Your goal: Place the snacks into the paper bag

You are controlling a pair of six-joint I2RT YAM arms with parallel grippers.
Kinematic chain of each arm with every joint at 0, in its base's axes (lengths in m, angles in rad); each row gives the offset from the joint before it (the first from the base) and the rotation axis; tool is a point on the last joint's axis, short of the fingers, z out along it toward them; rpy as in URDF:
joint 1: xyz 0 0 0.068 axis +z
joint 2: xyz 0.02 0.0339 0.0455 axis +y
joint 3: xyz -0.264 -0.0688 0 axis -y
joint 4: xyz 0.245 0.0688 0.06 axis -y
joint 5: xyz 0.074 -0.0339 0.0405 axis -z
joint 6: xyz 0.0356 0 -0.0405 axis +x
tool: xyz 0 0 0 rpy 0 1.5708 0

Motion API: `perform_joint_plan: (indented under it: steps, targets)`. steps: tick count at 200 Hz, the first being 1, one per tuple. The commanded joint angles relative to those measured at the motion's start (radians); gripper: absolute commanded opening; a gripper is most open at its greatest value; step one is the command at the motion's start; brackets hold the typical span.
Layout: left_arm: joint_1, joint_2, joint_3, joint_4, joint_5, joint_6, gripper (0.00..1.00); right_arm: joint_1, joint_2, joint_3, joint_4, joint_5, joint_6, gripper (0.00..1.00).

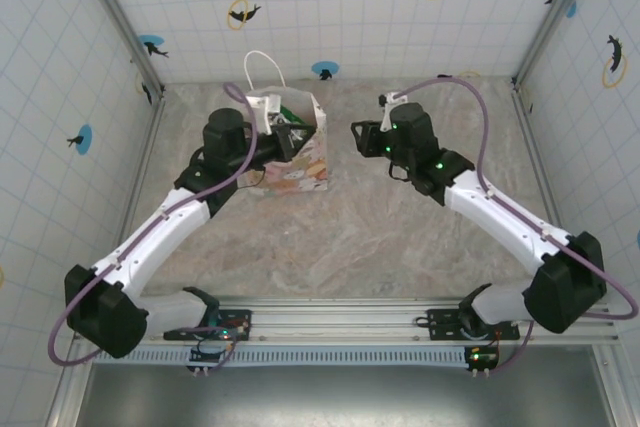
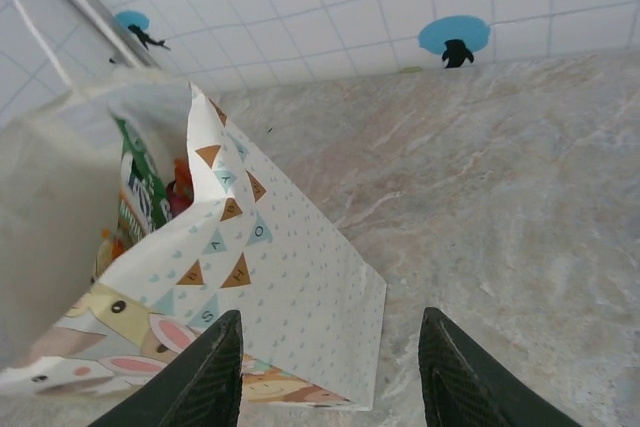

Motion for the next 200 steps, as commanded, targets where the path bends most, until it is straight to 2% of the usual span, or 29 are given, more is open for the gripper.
perform_joint_plan:
  steps: [1, 28, 44, 64, 87, 123, 167, 177, 194, 200]
  targets:
    - [-0.035, 0.000, 0.052, 0.070, -0.005, -0.018, 0.14, -0.012, -0.054, -0.041, 0.037, 0.031, 0.016, 0.49]
    - [-0.039, -0.047, 0.032, 0.008, -0.069, 0.003, 0.32, -0.034, -0.077, -0.059, 0.024, 0.032, 0.014, 0.50]
    - [-0.039, -0.093, 0.022, -0.056, -0.128, 0.036, 0.47, -0.048, -0.088, -0.063, 0.010, 0.035, 0.003, 0.51]
    - [-0.039, -0.155, 0.021, -0.176, -0.227, 0.092, 0.57, -0.061, -0.108, -0.078, 0.002, 0.039, -0.019, 0.51]
    - [-0.038, -0.227, 0.016, -0.305, -0.317, 0.131, 0.63, -0.076, -0.142, -0.120, -0.002, 0.057, -0.044, 0.52]
    - [-0.038, -0.344, -0.041, -0.450, -0.487, 0.112, 0.68, -0.110, -0.212, -0.225, 0.005, 0.079, -0.065, 0.54]
    - [-0.015, -0.473, -0.229, -0.539, -0.658, 0.039, 0.82, -0.167, -0.319, -0.395, 0.047, 0.087, -0.106, 0.54]
    - [0.005, -0.494, -0.265, -0.546, -0.697, 0.034, 0.86, -0.182, -0.341, -0.438, 0.060, 0.095, -0.119, 0.55]
    - [0.049, -0.524, -0.313, -0.541, -0.776, 0.038, 0.97, -0.207, -0.376, -0.514, 0.093, 0.111, -0.143, 0.55]
    - [0.068, -0.535, -0.336, -0.523, -0.797, 0.045, 0.98, -0.215, -0.389, -0.545, 0.110, 0.115, -0.154, 0.56]
